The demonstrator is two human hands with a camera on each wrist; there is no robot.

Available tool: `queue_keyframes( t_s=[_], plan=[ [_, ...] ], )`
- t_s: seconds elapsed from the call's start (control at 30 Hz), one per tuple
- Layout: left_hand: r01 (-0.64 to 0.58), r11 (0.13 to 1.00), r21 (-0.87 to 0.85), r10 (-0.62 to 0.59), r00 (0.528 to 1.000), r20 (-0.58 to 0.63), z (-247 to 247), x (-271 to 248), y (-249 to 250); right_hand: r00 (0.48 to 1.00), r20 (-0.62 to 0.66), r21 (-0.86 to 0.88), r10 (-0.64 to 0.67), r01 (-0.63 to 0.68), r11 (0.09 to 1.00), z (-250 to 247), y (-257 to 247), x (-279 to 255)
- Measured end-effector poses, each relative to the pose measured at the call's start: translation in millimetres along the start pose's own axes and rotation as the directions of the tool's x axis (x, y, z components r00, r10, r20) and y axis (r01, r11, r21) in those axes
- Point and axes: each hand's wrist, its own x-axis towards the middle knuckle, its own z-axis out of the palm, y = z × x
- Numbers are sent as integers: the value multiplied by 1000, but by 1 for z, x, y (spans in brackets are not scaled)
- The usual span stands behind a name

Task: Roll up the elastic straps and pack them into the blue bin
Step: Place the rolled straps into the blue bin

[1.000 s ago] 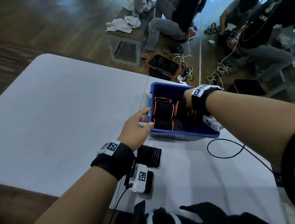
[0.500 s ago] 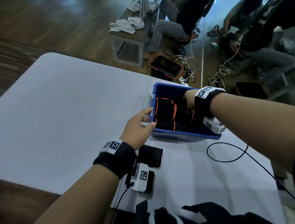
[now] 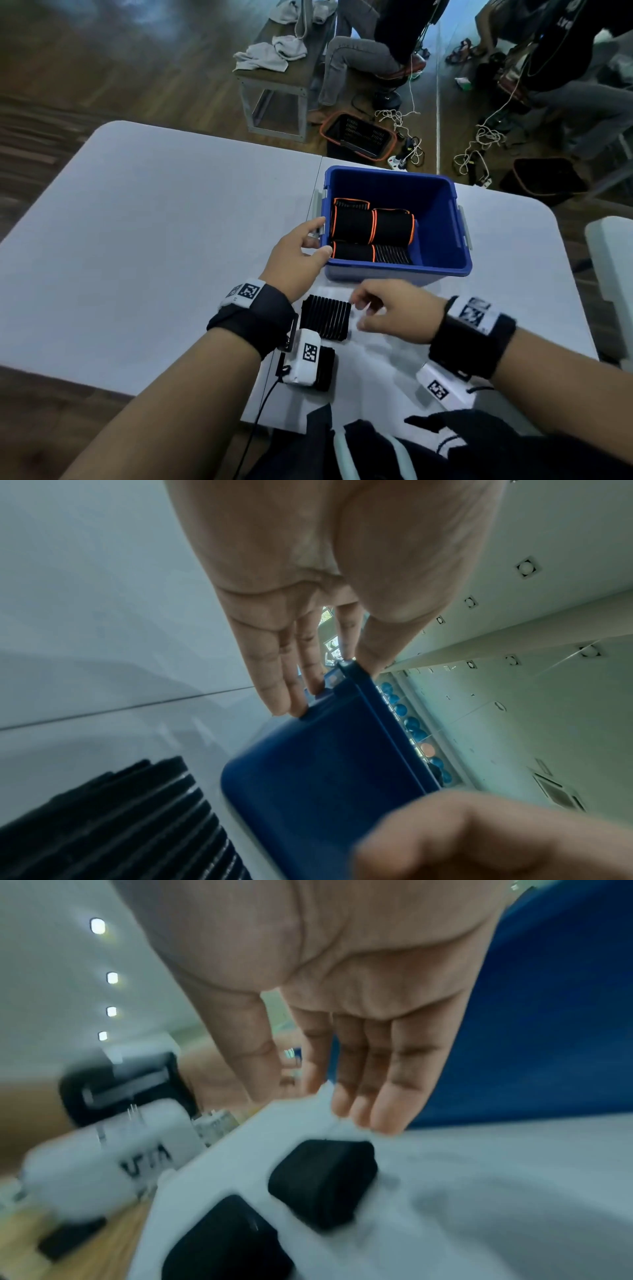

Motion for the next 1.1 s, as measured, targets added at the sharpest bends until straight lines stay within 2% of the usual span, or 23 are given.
queue_keyframes(
  t_s=[0.07, 0.2, 0.43, 0.67, 0.73, 0.87, 0.97, 1.03, 1.1],
  plan=[
    [0, 1000, 19, 0, 1000, -5, 0, -1, 2, 999, -45, -98, 10, -14, 995, 29, 8, 18],
    [10, 999, 44, -9, 1000, -18, 0, -4, 7, 994, -111, -64, -6, -1, 998, 60, 4, 46],
    [11, 999, 38, -10, 999, -39, 1, -4, 11, 998, -42, -75, 49, -52, 996, 76, 1, 64],
    [15, 999, 33, -14, 999, -29, 2, -5, 14, 991, -34, 129, 127, -121, 984, 72, -6, 53],
    [21, 1000, 21, -21, 999, -26, 2, -5, 12, 989, -18, 179, 146, -140, 974, 61, -5, 43],
    [16, 1000, 2, -16, 1000, -18, 5, -1, 11, 992, -14, 159, 122, -118, 980, 16, 2, 11],
    [17, 1000, -5, -17, 999, -28, 1, -2, 6, 994, 20, 268, 106, -108, 958, -28, 3, -14],
    [7, 1000, -5, -8, 999, -32, 2, -1, 7, 996, -16, 313, 92, -83, 946, -63, 1, -29],
    [-2, 1000, 3, 2, 999, -32, 2, 0, 6, 990, -99, 281, 96, -65, 958, -94, -1, -34]
  ],
)
